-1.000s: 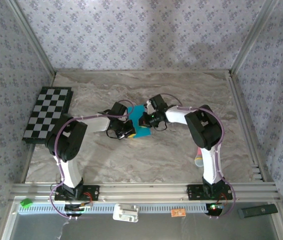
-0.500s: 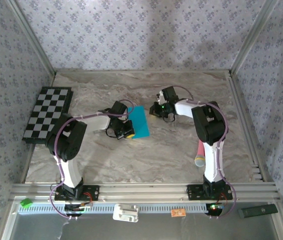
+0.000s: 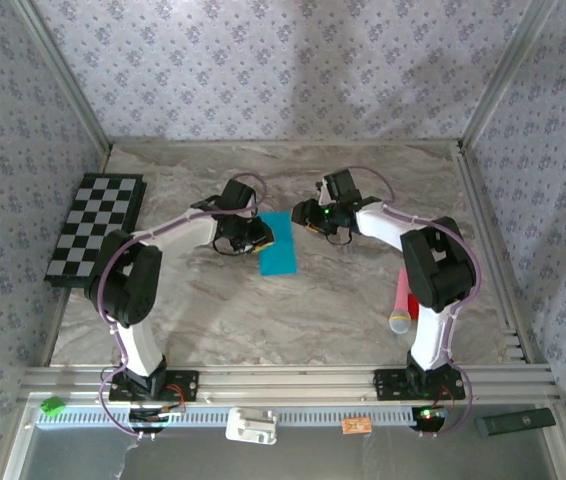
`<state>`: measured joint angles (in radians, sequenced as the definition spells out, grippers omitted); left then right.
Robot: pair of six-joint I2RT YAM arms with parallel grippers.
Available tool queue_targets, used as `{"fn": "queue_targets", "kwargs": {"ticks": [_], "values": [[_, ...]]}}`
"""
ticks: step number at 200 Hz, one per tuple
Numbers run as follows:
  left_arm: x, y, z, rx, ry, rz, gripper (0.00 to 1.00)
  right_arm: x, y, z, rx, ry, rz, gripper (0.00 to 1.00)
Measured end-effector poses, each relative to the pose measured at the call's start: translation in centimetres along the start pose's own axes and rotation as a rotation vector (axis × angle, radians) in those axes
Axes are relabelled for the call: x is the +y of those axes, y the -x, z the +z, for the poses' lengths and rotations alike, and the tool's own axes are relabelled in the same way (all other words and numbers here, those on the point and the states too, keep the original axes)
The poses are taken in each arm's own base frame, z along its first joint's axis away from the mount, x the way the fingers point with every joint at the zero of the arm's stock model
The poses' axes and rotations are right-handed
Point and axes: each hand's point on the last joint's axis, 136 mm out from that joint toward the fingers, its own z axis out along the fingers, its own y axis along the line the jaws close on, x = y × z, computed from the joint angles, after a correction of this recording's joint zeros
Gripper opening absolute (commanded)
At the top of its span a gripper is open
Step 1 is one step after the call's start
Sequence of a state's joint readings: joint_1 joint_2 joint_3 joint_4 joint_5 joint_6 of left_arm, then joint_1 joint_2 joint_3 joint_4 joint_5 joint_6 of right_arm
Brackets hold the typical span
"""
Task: Fold a paper plane with a square sheet of paper (pick it up from the middle)
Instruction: Fold the triangle a second time at the center of the table.
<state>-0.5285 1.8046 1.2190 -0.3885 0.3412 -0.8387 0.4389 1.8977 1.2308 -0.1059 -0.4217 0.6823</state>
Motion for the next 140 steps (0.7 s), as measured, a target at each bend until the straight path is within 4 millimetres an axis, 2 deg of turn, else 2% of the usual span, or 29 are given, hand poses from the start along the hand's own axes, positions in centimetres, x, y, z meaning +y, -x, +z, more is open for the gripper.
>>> {"fn": "queue_targets", "kwargs": {"ticks": [24, 59, 95, 140], "values": [[0.4, 0.8, 1.1, -0.005, 0.013, -0.008, 0.15, 0.1, -1.5, 0.6, 0.028, -0.017, 0.038, 0.50], [1.8, 0.7, 2.9, 0.012, 0.055, -0.022, 0.08, 0.4, -2.7, 1.2, 0.051, -0.023, 0.078, 0.43], [2.9, 1.0, 3.3, -0.005, 0.084, -0.031, 0.04, 0.2, -3.7, 2.1, 0.076, -0.035, 0.111, 0.38], [4.4, 0.9, 4.0, -0.004, 0.113, -0.063, 0.03, -0.3, -5.1, 3.4, 0.112, -0.058, 0.138, 0.37]]}}
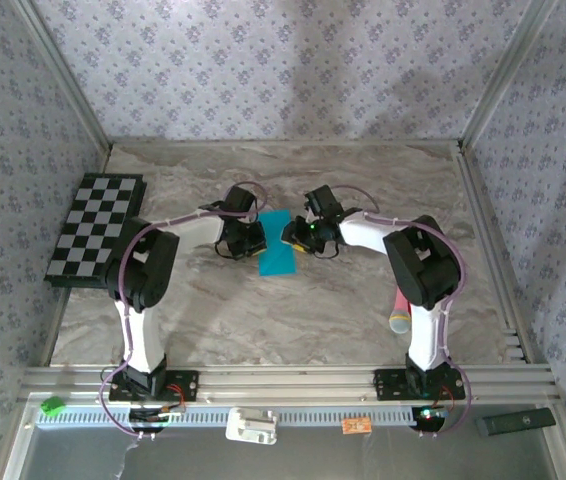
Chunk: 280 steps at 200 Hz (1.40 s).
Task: Fold a paper plane with a square sheet of paper (pick it up from the middle)
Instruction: Fold the triangle a second time at the center of the table, then turn over the paper at the center of the table.
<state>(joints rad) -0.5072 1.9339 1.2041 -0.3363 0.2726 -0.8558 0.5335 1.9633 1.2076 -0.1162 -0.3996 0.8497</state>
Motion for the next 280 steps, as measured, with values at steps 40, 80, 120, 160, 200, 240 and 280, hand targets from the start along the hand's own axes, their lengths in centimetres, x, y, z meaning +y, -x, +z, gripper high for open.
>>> {"fn": "queue_targets", "kwargs": {"ticks": [40, 80, 120, 160, 200, 240, 280], "values": [[0.0, 0.2, 0.0, -0.005, -0.005, -0.004, 0.02, -0.6, -0.6, 0.9, 0.021, -0.016, 0.008, 0.34], [-0.1, 0.2, 0.1, -0.008, -0.012, -0.014, 0.02, -0.4, -0.6, 1.2, 0.027, -0.010, 0.014, 0.33], [-0.1, 0.2, 0.1, -0.008, -0.016, -0.035, 0.02, -0.3, -0.5, 1.3, 0.028, -0.007, 0.025, 0.30], [-0.1, 0.2, 0.1, -0.010, -0.022, -0.044, 0.02, -0.4, -0.4, 1.3, 0.025, -0.010, 0.027, 0.28], [-0.2, 0.2, 0.2, -0.009, -0.025, -0.044, 0.02, -0.4, -0.2, 1.2, 0.021, -0.009, 0.030, 0.28], [-0.1, 0.2, 0.2, -0.010, -0.026, -0.043, 0.02, -0.9, 0.6, 1.0, 0.005, -0.014, 0.043, 0.28], [-0.2, 0.2, 0.2, -0.011, -0.028, -0.042, 0.02, -1.0, 0.8, 0.9, 0.002, -0.013, 0.043, 0.27]]}}
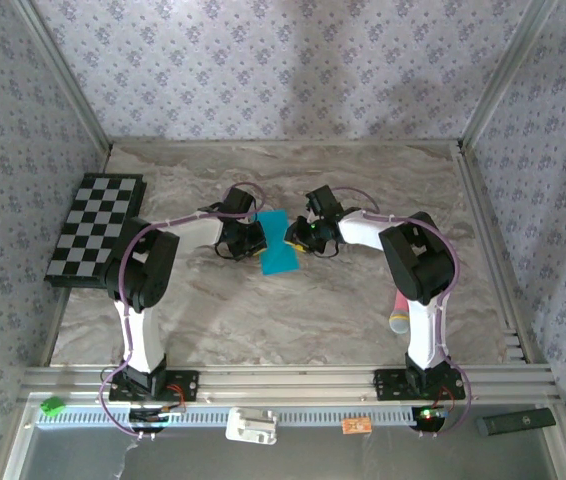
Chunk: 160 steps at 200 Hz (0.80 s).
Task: Fold a paper plane with a square sheet of paper (pick it up from the middle)
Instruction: Turn over the paper at the center of the table.
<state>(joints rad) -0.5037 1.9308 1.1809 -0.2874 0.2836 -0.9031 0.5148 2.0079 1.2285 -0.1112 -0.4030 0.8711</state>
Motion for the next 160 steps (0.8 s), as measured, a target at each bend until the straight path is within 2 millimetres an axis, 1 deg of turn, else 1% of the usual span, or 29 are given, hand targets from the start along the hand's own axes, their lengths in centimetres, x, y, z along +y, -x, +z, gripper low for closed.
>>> {"fn": "queue_targets", "kwargs": {"ticks": [26, 36, 65, 134, 160], "values": [[-0.01, 0.01, 0.00, 0.000, 0.000, 0.000, 0.02, 0.09, 0.06, 0.16, 0.001, 0.002, -0.001, 0.27], [0.02, -0.01, 0.02, 0.000, 0.000, 0.000, 0.02, 0.15, 0.04, 0.22, 0.001, 0.003, -0.003, 0.25], [0.04, -0.03, 0.02, -0.001, -0.001, 0.000, 0.02, 0.28, -0.02, 0.39, 0.003, 0.004, -0.009, 0.23], [0.00, -0.01, -0.03, -0.003, -0.004, 0.001, 0.02, 0.27, 0.02, 0.42, -0.002, -0.002, -0.021, 0.22], [0.01, -0.01, -0.03, -0.003, -0.003, 0.001, 0.02, 0.28, 0.02, 0.42, -0.002, -0.001, -0.023, 0.17]]}}
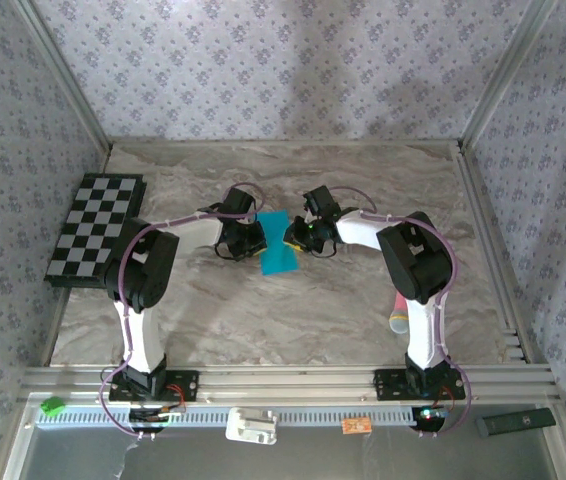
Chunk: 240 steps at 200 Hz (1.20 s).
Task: Fold a paper plane with a square sheet of paper (pick it up from the middle)
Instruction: Turn over the paper at the center of the table.
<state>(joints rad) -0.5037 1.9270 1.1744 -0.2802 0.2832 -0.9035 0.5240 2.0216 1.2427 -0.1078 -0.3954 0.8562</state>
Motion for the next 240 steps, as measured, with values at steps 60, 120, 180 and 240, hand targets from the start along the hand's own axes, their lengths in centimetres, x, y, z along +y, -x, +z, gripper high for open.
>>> {"fn": "queue_targets", "kwargs": {"ticks": [60, 120, 180, 240], "values": [[0.0, 0.0, 0.0, -0.001, -0.001, 0.001, 0.01, -0.2, 0.2, 0.0, -0.011, -0.009, -0.004, 0.17], [0.0, 0.0, 0.0, -0.002, -0.003, 0.001, 0.01, 1.2, 0.2, 0.0, 0.000, 0.056, -0.017, 0.19], [0.0, 0.0, 0.0, -0.003, -0.004, 0.000, 0.02, 2.4, 0.3, -0.1, 0.003, 0.112, -0.023, 0.20], [0.2, -0.2, -0.2, 0.004, 0.005, -0.009, 0.06, 2.3, -0.5, 0.6, 0.031, 0.114, -0.025, 0.15]]}}
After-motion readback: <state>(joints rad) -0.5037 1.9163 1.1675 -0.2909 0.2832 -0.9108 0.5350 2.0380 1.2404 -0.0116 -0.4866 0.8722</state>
